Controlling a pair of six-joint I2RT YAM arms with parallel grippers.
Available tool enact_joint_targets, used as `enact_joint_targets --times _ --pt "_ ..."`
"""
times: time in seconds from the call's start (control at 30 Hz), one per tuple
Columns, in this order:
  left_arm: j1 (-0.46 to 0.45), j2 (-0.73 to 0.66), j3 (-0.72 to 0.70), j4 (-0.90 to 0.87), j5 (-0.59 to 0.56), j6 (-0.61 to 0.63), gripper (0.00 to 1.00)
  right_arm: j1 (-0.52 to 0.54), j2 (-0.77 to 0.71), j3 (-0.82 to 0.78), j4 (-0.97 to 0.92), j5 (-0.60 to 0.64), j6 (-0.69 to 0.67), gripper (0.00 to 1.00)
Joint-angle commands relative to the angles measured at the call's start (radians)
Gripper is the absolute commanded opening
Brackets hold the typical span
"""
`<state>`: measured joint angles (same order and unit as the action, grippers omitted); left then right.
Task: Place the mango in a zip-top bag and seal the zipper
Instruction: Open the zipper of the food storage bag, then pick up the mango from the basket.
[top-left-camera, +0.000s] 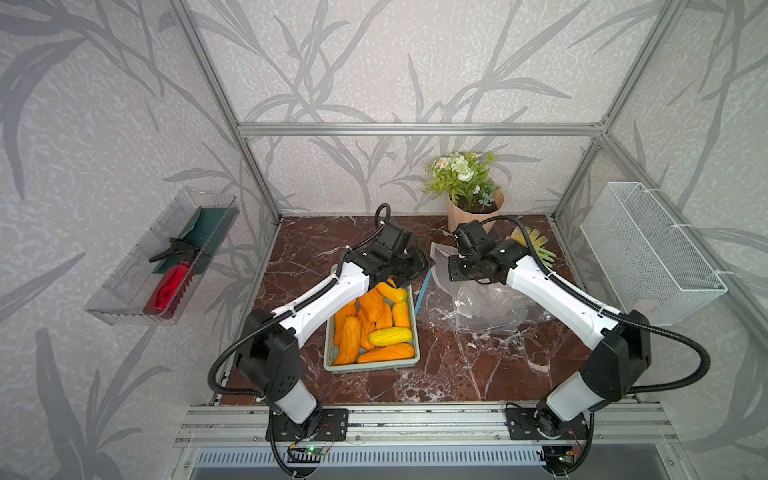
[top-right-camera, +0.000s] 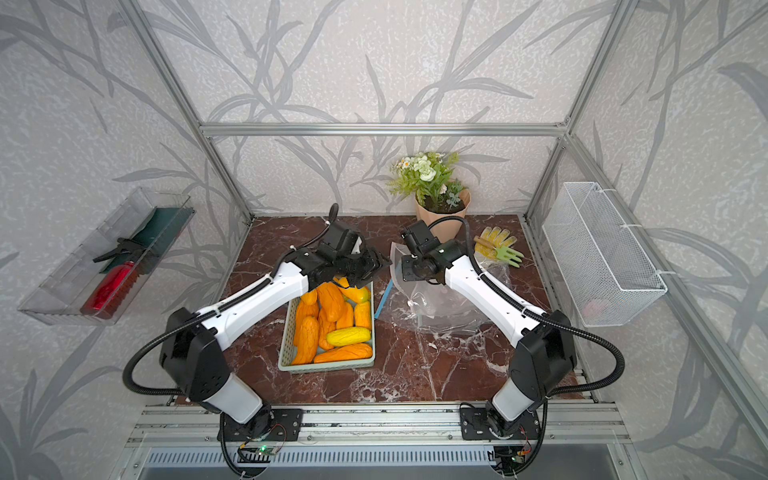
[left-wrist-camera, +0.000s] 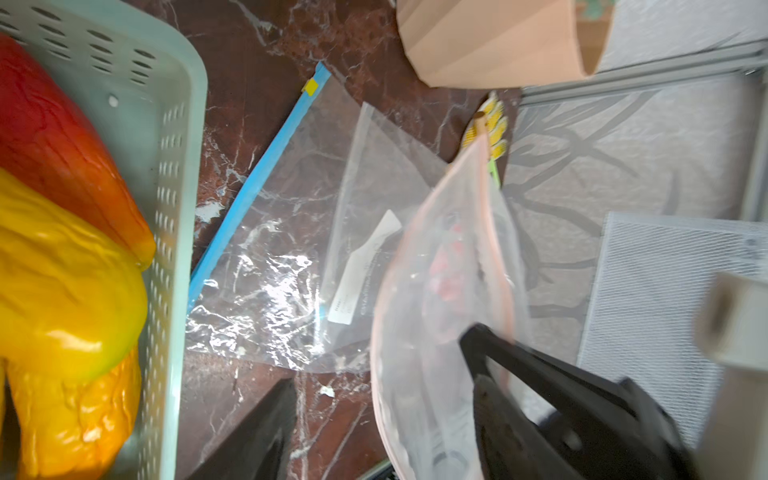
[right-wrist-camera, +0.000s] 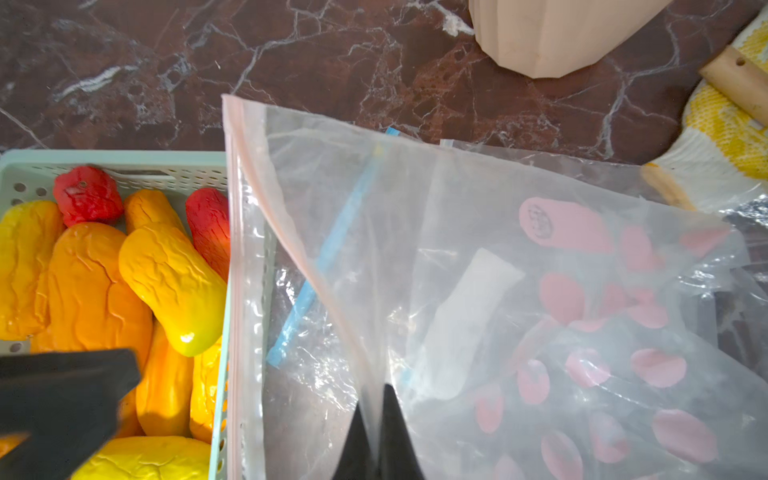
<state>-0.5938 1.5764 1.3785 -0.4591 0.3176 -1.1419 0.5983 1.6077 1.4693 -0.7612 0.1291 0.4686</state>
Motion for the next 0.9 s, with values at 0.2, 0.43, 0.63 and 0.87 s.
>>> enact_joint_targets --times 0.2,0.43,0.63,0.87 --pt "0.19 -0.171 -0.169 -0.337 -0.121 -0.119 0.68 0.001 0.008 -0.041 0.065 -0.058 0.053 0.0" --pt "0.264 -0.114 -0.171 -0.37 -0.226 -0.047 0.68 0.003 0.0 -0.053 0.071 -0.069 0.05 0.0" --pt "0.285 0.031 -0.134 -0.419 -0.228 0.002 0.78 0.002 -0.006 -0.058 0.067 -0.071 0.048 0.0" --pt "0.284 0.134 -0.129 -0.349 -0.194 0.044 0.78 0.003 -0.012 -0.064 0.066 -0.075 0.048 0.0"
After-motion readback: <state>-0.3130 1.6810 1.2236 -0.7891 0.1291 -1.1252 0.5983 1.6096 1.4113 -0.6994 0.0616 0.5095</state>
